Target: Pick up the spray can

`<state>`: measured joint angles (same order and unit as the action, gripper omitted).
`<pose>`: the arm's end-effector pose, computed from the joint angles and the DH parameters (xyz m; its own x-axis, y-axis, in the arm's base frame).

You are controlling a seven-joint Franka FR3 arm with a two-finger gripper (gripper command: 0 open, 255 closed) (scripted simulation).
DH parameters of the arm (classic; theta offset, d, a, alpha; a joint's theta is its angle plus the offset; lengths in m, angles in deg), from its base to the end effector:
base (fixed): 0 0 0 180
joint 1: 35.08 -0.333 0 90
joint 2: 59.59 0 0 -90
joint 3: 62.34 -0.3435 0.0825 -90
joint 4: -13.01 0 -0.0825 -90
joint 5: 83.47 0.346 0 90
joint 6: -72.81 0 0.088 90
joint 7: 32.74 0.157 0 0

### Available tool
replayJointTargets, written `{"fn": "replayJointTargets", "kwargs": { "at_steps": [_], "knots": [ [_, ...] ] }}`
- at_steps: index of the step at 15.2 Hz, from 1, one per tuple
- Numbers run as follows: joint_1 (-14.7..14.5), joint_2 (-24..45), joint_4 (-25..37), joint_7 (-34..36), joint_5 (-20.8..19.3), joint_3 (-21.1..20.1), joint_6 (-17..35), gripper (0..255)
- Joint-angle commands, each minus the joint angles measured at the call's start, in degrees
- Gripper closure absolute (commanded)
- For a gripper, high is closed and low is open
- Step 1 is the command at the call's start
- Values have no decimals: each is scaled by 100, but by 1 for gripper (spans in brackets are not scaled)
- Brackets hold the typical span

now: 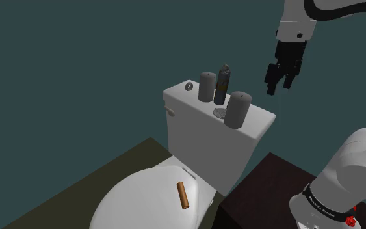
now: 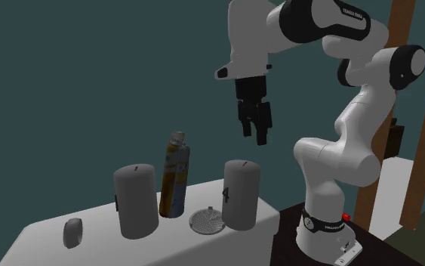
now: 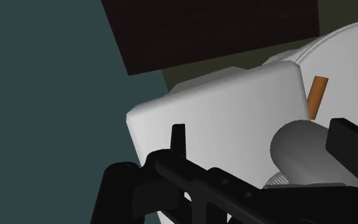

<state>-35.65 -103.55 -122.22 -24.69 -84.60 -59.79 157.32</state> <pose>0.2374 -0.0151 0.5458 0.9800 -0.1600 -0.1186 -0.1605 -0.9870 0.0055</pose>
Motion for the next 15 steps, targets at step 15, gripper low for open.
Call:
{"fn": "replayJointTargets", "kwargs": {
  "at_steps": [15],
  "knots": [
    [-396,2554,2363,-796,62,25,1003,0]
  ]
}}
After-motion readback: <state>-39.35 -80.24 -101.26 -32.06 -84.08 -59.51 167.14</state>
